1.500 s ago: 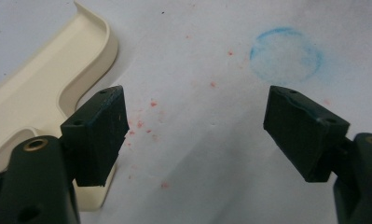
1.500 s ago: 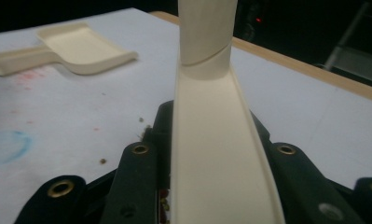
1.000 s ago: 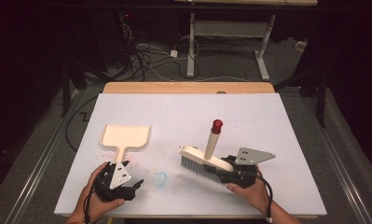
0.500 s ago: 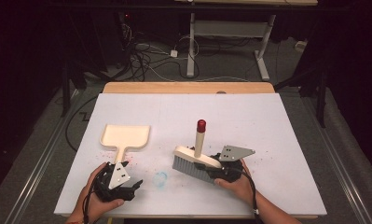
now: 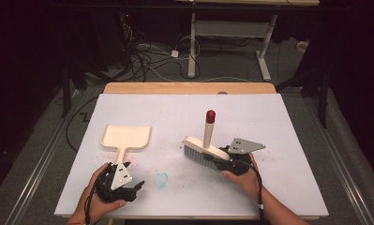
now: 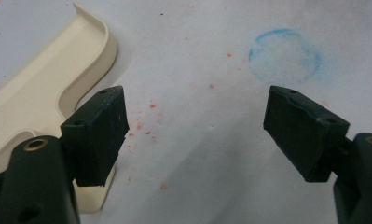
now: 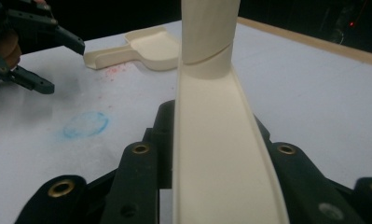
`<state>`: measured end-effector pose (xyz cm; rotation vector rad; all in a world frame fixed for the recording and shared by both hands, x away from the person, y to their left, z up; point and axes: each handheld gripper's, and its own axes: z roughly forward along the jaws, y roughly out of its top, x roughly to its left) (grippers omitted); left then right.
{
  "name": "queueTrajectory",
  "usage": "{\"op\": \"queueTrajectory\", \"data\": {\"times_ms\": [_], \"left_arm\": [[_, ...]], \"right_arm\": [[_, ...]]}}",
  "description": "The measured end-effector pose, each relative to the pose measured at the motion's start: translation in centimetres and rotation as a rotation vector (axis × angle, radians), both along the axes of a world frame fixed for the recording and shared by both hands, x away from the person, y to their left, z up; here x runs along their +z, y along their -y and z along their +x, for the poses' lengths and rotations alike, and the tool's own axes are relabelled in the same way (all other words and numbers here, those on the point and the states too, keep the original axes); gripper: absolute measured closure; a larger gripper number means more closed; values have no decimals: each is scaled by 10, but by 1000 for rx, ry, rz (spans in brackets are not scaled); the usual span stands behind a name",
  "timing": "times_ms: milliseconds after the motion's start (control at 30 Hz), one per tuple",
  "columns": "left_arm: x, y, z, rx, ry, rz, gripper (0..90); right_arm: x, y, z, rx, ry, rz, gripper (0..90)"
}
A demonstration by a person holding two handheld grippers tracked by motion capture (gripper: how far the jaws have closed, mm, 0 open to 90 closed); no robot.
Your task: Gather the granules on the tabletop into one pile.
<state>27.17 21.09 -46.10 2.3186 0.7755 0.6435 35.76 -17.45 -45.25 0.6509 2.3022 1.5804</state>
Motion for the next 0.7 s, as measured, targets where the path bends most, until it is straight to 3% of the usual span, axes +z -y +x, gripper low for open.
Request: {"op": "queueTrajectory", "data": {"times_ms": [167, 333, 533, 700], "left_arm": [[0, -2, -1, 3, 3, -1, 211], [0, -2, -2, 2, 3, 3, 211], [0, 0, -2, -1, 2, 11, 211], [-1, 2, -1, -3, -2, 13, 211]], "right_arm": [[22, 9, -12, 4, 54, -18, 675], [35, 31, -27, -10, 70, -42, 675], [37, 61, -44, -38, 65, -71, 675], [29, 81, -56, -62, 40, -115, 675]]}}
